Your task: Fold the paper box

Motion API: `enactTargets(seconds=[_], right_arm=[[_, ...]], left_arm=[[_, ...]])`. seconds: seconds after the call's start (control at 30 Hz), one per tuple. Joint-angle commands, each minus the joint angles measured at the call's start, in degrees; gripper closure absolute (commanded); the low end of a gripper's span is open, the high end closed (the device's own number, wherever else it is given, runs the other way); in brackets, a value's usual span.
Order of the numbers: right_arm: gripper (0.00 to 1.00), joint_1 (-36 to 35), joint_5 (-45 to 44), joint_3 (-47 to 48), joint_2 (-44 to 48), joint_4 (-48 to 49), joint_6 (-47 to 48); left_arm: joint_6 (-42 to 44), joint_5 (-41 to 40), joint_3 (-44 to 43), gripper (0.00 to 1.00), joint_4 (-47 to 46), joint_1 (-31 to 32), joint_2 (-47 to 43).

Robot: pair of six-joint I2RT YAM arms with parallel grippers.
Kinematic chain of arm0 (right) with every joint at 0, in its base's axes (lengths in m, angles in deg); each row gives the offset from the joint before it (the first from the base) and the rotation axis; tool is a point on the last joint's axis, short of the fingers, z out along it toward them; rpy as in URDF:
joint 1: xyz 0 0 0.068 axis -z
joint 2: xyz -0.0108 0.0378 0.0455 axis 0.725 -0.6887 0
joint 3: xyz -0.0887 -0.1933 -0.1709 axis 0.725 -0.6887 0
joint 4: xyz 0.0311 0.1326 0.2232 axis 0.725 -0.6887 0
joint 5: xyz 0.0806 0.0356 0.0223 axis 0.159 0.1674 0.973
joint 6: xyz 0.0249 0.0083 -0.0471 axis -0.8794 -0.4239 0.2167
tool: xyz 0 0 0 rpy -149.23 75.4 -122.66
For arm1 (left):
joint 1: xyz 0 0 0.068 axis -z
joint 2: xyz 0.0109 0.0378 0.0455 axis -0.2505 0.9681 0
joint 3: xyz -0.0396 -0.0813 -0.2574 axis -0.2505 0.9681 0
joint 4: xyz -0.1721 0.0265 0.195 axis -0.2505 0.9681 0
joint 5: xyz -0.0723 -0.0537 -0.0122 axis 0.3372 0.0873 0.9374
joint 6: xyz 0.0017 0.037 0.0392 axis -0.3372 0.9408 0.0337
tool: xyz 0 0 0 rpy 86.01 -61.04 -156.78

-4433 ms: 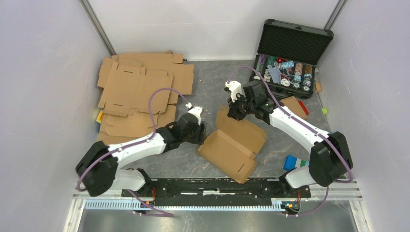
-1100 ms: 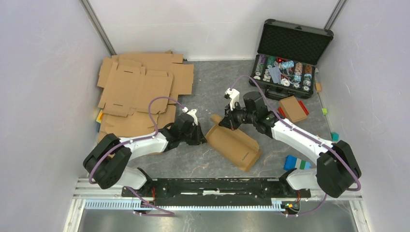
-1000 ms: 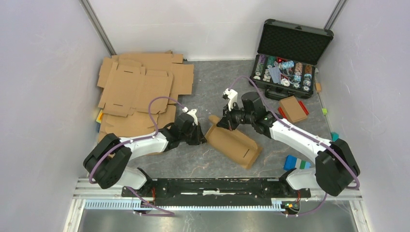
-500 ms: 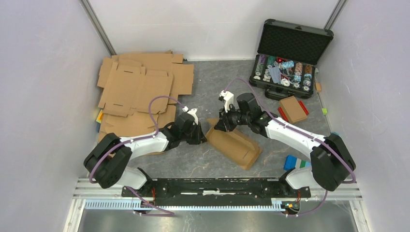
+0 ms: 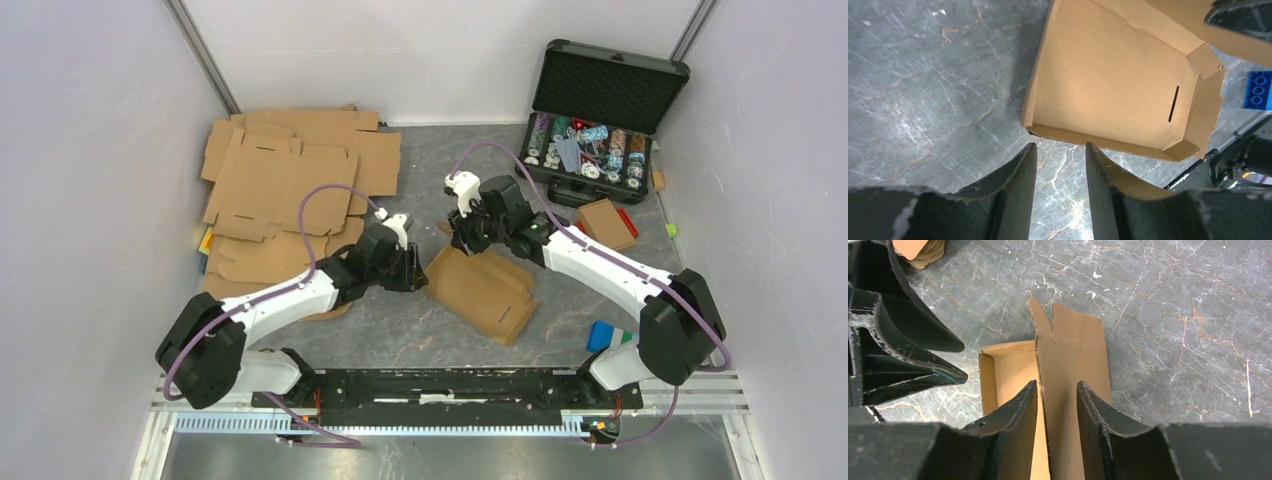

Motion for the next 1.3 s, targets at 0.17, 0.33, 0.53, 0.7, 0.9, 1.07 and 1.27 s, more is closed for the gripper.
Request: enactTargets(seconds=[0.17,0.33,0.53,0.7,0.9,1.07,1.27], right_arm=[[0.57,-0.3,-1.4,0.6,1.2,0.6,1.4],[0.54,-0.3,-0.3,1.0,1.4,0.7,1.2],[0.53,-0.3,3.3,-0.4,2.3,2.8,-0.7],[0.46,-0.3,4.3,-2.5,4.3,3.3,-1.4],[0.22,-0.4,-0.3,-7.5,9.2,3.7,-1.3],[0.02,-0.4,-9.7,-12.4,14.5,3.7,-0.1],[0.02,-0.4,-20.3,-18.4,20.6,6.7,-2.8]], left_arm=[[10.4,-4.3,-10.7,0.51,3.7,0.0,9.0],[11.7,-4.0,-13.5,0.54,1.8,0.0,14.2],[11.9,-3.6,-12.1,0.61,-0.6,0.0,16.2],[11.3,-3.6,-9.5,0.83,-3.8,0.0,16.6],[11.6,-7.0,-8.5,0.98,-3.6,-0.1,15.1],[12.0,-9.7,-7.3,0.98,-3.3,0.0,12.9],[11.3,-13.1,-7.2,0.98,-2.0,-0.1,12.4]])
